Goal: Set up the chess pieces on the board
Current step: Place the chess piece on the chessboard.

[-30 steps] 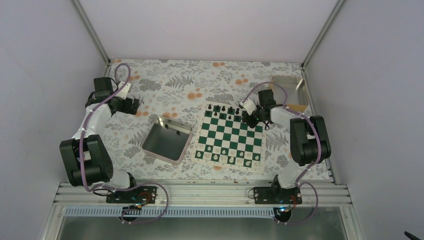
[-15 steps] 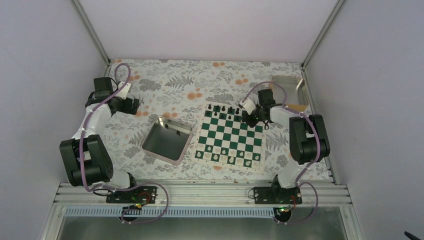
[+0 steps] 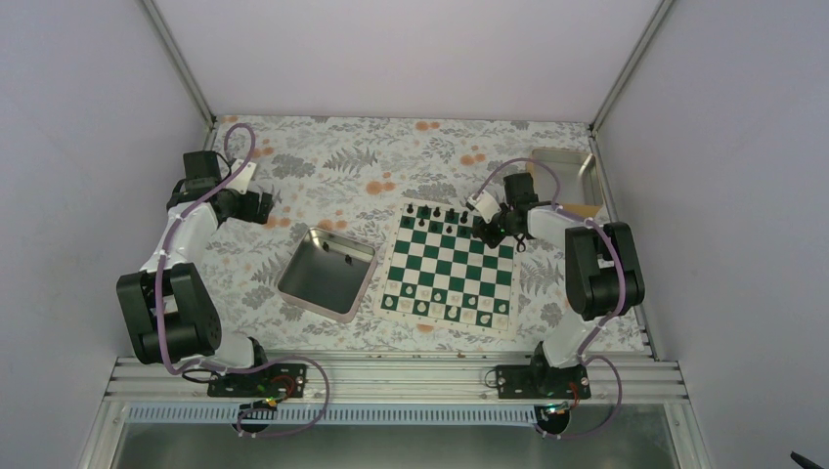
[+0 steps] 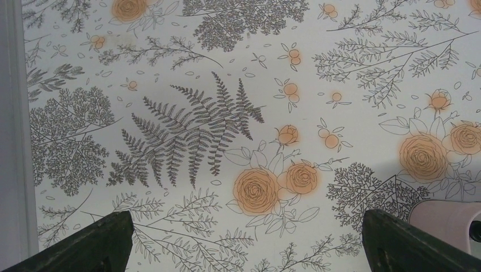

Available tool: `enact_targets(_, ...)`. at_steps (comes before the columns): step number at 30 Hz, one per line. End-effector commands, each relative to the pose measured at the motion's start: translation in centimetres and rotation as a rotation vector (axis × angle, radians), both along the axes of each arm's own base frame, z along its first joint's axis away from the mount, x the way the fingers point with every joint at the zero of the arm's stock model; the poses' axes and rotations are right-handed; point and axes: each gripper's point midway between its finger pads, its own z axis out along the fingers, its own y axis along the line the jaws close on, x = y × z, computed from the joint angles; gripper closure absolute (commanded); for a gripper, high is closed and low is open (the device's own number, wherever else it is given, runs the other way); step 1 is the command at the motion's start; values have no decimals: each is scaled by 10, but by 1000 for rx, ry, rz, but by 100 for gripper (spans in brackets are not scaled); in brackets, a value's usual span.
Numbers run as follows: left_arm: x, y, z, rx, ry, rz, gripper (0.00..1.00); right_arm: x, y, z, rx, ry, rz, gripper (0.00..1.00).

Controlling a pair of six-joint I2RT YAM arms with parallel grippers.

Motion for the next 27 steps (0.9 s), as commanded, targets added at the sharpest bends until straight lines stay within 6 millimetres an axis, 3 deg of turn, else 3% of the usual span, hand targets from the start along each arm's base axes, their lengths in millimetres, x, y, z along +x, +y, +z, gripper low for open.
enact_targets(1,1,-3,6,-8,-19,-19,0,7,-4,6,-7,-35,1,81)
enact_targets(10,0,-5,5,-13,-14,-29,0,4,-3,23,1,-61,5,78)
enact_targets(18,1,-6,7,-14,-19,-30,0,4,20,82,39,-139,49,79)
enact_targets(22,1,-5,11,-8,-29,-29,0,5,60,115,69,-189,121,80)
enact_targets(27,0,-7,12,-18,-34,-37,0,-8,147,143,107,-206,291,79)
